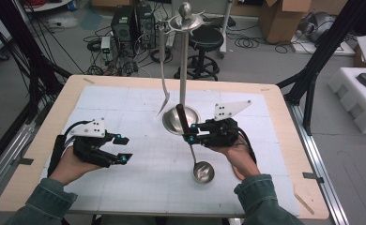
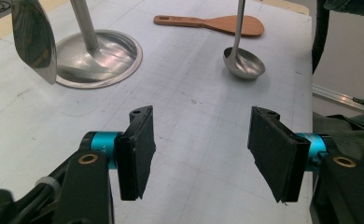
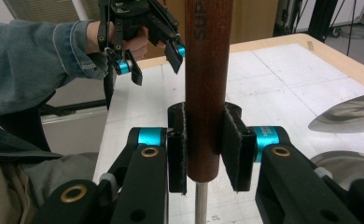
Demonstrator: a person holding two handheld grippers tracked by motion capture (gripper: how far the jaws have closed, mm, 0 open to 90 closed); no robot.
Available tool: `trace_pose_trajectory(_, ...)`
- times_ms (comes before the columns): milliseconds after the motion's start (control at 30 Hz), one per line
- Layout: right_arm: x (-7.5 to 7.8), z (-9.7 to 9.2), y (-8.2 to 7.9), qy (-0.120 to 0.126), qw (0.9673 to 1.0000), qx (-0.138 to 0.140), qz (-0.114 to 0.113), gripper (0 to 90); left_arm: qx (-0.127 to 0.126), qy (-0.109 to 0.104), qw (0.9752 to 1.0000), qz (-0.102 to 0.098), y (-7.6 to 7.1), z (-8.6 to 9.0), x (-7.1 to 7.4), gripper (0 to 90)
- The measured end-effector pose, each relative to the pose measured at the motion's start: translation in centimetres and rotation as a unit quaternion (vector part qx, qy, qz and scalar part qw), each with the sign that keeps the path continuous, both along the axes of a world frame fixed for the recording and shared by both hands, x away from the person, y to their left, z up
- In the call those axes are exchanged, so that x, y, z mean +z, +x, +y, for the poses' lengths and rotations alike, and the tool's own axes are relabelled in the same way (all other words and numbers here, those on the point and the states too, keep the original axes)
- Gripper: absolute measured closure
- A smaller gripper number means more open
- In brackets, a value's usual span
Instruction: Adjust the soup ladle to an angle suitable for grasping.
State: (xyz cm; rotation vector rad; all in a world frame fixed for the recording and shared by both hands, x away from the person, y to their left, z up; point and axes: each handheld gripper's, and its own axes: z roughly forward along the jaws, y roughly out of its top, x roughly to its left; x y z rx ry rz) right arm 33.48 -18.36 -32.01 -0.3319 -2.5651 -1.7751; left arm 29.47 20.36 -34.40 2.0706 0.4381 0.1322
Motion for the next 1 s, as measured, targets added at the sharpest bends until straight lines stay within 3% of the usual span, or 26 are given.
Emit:
trace_pose_trajectory(467, 0.8, -1.5, 0.1, 0.002, 0.9999, -0.007, -0.011, 74.3, 0.007, -0.006, 1.0, -0.002, 0.0, 0.4, -0.1, 41.1)
trace_pose_trajectory(600, 0.6, -1.0, 0.1, -0.01, 0.9999, -0.004, -0.009, 74.2, 0.006, -0.006, 1.0, -0.001, 0.0, 0.3, -0.2, 41.0)
trace_pose_trajectory(1000, 0.3, -0.6, -0.2, -0.004, 0.9998, -0.005, -0.016, 74.0, 0.005, -0.012, 0.9999, 0.002, 0.0, 0.0, 0.0, 41.2)
